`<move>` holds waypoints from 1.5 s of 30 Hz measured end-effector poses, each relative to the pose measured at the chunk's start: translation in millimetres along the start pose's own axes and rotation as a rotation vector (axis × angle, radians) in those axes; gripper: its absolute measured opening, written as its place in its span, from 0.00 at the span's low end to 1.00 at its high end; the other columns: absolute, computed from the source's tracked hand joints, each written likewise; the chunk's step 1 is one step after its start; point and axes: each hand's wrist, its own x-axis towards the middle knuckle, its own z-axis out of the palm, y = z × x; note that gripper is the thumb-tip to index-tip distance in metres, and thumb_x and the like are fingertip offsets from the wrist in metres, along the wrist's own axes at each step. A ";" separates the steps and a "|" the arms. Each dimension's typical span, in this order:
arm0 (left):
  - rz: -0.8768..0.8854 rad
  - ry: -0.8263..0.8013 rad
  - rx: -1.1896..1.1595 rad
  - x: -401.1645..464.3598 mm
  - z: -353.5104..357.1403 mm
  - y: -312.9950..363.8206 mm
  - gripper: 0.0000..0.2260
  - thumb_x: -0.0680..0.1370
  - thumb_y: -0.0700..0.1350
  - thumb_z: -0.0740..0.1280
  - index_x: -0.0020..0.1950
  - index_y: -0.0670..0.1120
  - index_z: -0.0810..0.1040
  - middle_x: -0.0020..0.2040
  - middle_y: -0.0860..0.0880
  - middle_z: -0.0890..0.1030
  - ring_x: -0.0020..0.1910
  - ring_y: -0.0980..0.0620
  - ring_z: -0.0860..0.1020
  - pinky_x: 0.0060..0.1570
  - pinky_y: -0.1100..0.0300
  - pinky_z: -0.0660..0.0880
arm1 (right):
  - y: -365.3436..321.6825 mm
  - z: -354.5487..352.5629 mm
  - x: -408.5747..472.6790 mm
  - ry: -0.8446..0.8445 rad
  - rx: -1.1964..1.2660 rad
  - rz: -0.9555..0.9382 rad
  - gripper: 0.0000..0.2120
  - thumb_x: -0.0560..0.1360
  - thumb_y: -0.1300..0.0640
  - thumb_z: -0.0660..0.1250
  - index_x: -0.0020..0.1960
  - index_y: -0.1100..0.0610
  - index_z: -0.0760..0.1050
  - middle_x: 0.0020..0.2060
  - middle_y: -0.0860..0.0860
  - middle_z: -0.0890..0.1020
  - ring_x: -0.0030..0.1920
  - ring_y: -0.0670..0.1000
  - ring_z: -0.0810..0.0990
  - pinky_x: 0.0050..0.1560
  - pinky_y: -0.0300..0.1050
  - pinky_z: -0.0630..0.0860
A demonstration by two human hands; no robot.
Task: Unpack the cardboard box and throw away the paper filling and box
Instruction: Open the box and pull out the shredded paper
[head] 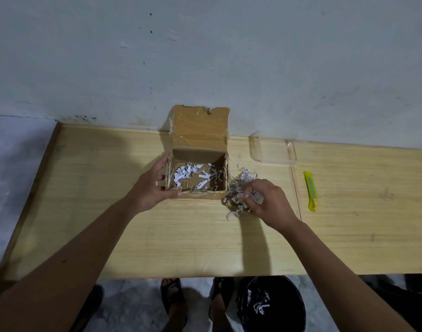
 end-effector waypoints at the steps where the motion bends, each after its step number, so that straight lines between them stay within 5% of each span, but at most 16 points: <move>1: -0.001 0.004 0.000 0.0 0.4 -0.4 0.52 0.67 0.38 0.83 0.80 0.65 0.56 0.65 0.76 0.65 0.57 0.70 0.75 0.46 0.69 0.80 | 0.5 0.2 1.7 0.013 0.032 -0.006 0.09 0.72 0.59 0.78 0.45 0.51 0.79 0.46 0.44 0.83 0.50 0.47 0.82 0.50 0.49 0.78; 8: 0.006 0.013 0.004 0.5 1.1 -4.6 0.53 0.67 0.40 0.83 0.82 0.60 0.57 0.64 0.79 0.64 0.64 0.57 0.77 0.54 0.62 0.80 | -0.3 -3.8 5.4 0.039 0.111 0.028 0.03 0.75 0.56 0.76 0.44 0.55 0.85 0.44 0.46 0.85 0.46 0.44 0.84 0.48 0.47 0.79; 16: -0.009 0.020 -0.007 -1.7 0.5 -4.7 0.52 0.66 0.42 0.84 0.80 0.67 0.56 0.65 0.78 0.64 0.69 0.49 0.76 0.60 0.50 0.81 | -5.0 -6.8 7.7 0.049 0.164 0.088 0.10 0.75 0.52 0.76 0.55 0.53 0.86 0.48 0.44 0.86 0.48 0.42 0.85 0.51 0.47 0.82; 24: -0.029 0.049 -0.035 -4.4 3.5 -4.6 0.52 0.68 0.40 0.83 0.82 0.61 0.56 0.68 0.74 0.64 0.70 0.50 0.74 0.57 0.56 0.79 | -43.3 2.0 44.0 0.096 0.330 0.054 0.06 0.76 0.58 0.75 0.53 0.55 0.86 0.46 0.45 0.87 0.47 0.45 0.86 0.51 0.48 0.83; 31: -0.045 0.089 -0.081 -9.2 5.4 -11.0 0.52 0.67 0.42 0.84 0.82 0.62 0.58 0.74 0.64 0.67 0.70 0.49 0.75 0.57 0.58 0.78 | -73.4 38.1 102.1 -0.204 0.329 0.081 0.21 0.75 0.47 0.75 0.65 0.50 0.80 0.57 0.45 0.84 0.55 0.43 0.83 0.60 0.46 0.80; 36: -0.037 0.105 -0.120 -8.5 8.3 -13.2 0.50 0.67 0.41 0.83 0.81 0.62 0.60 0.69 0.70 0.69 0.67 0.53 0.77 0.50 0.66 0.80 | -78.3 56.9 130.1 -0.396 0.185 0.187 0.28 0.77 0.41 0.70 0.73 0.52 0.73 0.68 0.50 0.78 0.66 0.51 0.77 0.66 0.41 0.71; 40: -0.049 0.104 -0.123 -8.9 8.8 -16.4 0.51 0.66 0.44 0.84 0.81 0.63 0.60 0.76 0.60 0.69 0.69 0.49 0.75 0.57 0.59 0.79 | -75.4 70.0 139.7 -0.511 0.142 0.273 0.33 0.75 0.36 0.69 0.75 0.50 0.70 0.68 0.50 0.78 0.68 0.52 0.76 0.68 0.44 0.71; 45: -0.050 0.108 -0.123 -8.8 8.8 -14.6 0.51 0.66 0.44 0.84 0.81 0.62 0.60 0.74 0.62 0.69 0.68 0.51 0.75 0.58 0.58 0.78 | -73.0 80.5 142.5 -0.526 0.075 0.267 0.33 0.74 0.38 0.73 0.73 0.52 0.73 0.66 0.51 0.80 0.66 0.53 0.78 0.67 0.45 0.73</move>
